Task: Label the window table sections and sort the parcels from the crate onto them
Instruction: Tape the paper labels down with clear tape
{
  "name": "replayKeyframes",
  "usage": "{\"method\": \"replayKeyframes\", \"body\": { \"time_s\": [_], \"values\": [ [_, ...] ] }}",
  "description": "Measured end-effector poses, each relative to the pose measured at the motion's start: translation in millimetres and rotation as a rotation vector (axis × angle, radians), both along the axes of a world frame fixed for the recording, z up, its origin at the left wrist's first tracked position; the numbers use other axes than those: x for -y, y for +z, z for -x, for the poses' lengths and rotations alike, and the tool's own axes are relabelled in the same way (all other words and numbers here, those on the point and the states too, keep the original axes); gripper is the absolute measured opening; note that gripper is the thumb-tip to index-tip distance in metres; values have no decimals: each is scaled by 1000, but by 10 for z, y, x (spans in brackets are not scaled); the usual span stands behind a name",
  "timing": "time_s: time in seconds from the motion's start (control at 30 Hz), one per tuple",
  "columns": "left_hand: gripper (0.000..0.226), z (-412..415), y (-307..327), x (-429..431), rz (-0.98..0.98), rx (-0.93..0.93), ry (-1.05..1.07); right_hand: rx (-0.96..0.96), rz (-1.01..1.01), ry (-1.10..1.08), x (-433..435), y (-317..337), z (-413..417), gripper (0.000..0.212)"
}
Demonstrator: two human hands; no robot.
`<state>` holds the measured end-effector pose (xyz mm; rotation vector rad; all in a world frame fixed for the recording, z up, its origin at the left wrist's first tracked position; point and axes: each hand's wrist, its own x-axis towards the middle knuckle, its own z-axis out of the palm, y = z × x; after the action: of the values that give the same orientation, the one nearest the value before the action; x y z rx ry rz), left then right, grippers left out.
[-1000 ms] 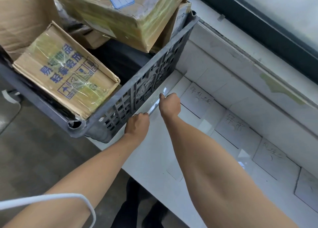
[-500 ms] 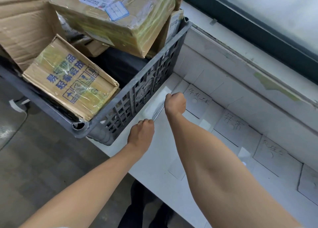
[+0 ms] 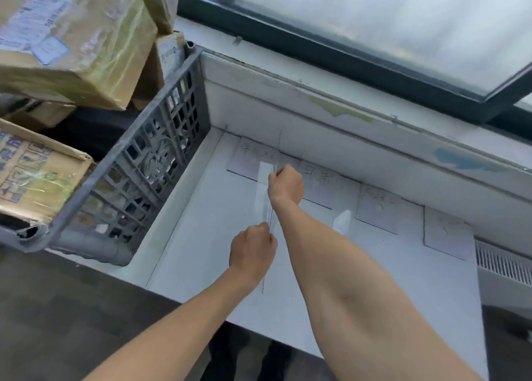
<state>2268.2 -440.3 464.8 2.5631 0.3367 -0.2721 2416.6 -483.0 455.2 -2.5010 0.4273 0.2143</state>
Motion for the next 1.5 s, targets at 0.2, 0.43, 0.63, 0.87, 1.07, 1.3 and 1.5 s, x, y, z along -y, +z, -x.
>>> {"method": "replayKeyframes", "body": {
  "time_s": [0.2, 0.43, 0.63, 0.87, 1.07, 1.3, 1.5],
  "values": [
    [21, -21, 58, 862, 130, -44, -53, -6, 17, -77, 1037, 17, 46, 10],
    [25, 12, 31, 1707, 163, -77, -143, -23, 11, -164, 2033, -28, 188, 13],
    [9, 47, 36, 2405, 121, -122, -226, -42, 24, -190, 2722, -25, 327, 13],
    [10, 135, -17, 3049, 131, -144, -302, -46, 38, -282, 3446, -149, 496, 12],
    [11, 106, -129, 3418, 126, -180, -318, -48, 50, -335, 3881, -321, 521, 13],
    [8, 38, -295, 3823, 115, -214, -302, -38, 45, -347, 4226, -532, 448, 14],
    [8, -47, -398, 4033, 84, -221, -281, -51, 49, -325, 4431, -668, 350, 13]
  ]
}}
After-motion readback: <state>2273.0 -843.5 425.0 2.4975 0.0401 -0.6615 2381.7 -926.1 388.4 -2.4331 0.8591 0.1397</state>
